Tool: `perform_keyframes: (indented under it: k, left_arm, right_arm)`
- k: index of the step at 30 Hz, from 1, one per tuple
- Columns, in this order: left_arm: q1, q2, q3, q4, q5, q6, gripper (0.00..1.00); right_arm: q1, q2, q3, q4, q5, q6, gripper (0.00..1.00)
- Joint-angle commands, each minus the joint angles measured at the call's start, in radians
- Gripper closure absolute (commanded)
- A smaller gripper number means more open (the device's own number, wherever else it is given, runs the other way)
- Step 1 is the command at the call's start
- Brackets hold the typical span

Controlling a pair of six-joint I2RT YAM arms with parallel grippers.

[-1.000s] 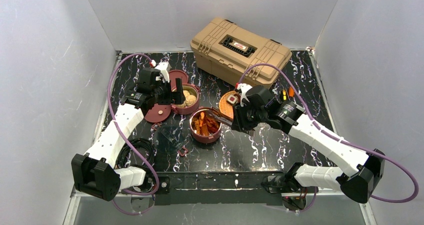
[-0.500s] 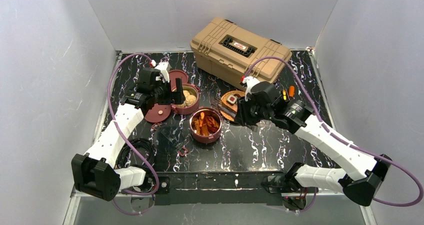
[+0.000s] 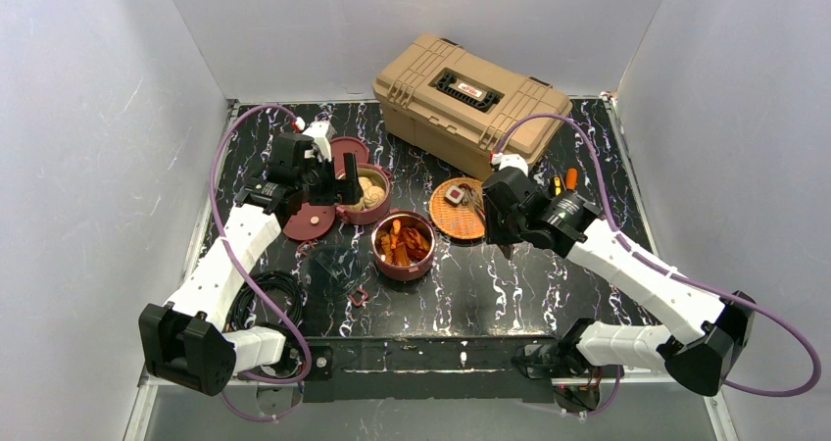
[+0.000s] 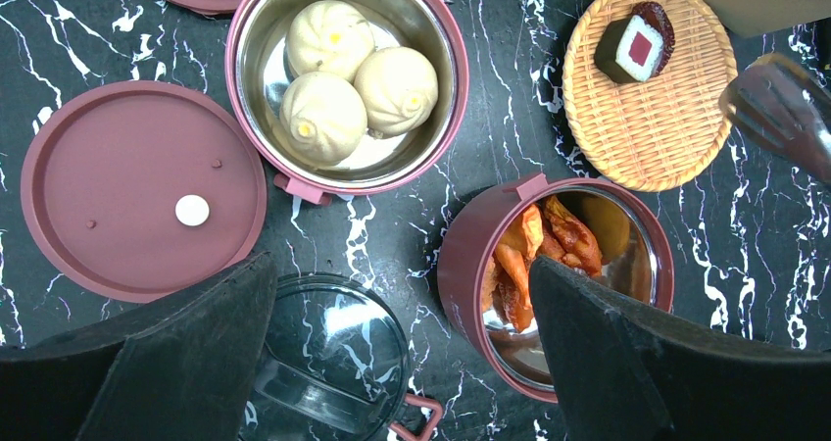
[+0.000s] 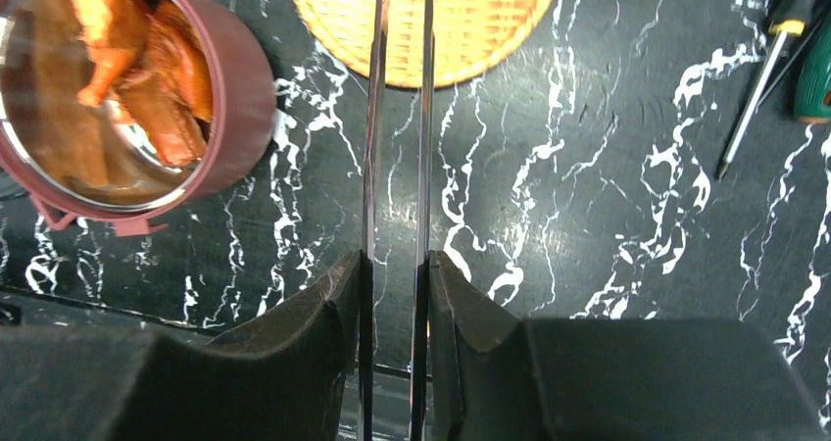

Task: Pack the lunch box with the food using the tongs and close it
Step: Pick up the fake food from the plate.

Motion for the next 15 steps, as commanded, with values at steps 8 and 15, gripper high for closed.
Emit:
perform_keyframes:
  k: [8, 15]
  left_arm:
    - [0.004, -0.032, 0.032, -0.019, -0.008, 0.002, 0.01]
    - [0.004, -0.035, 0.033, -0.022, -0.016, 0.006, 0.00]
  right_arm:
    - [-0.009, 0.037, -0.086, 0.128, 0.030, 0.156, 0.63]
    - [-0.009, 0.084, -0.091, 0.150, 0.044, 0.157, 0.62]
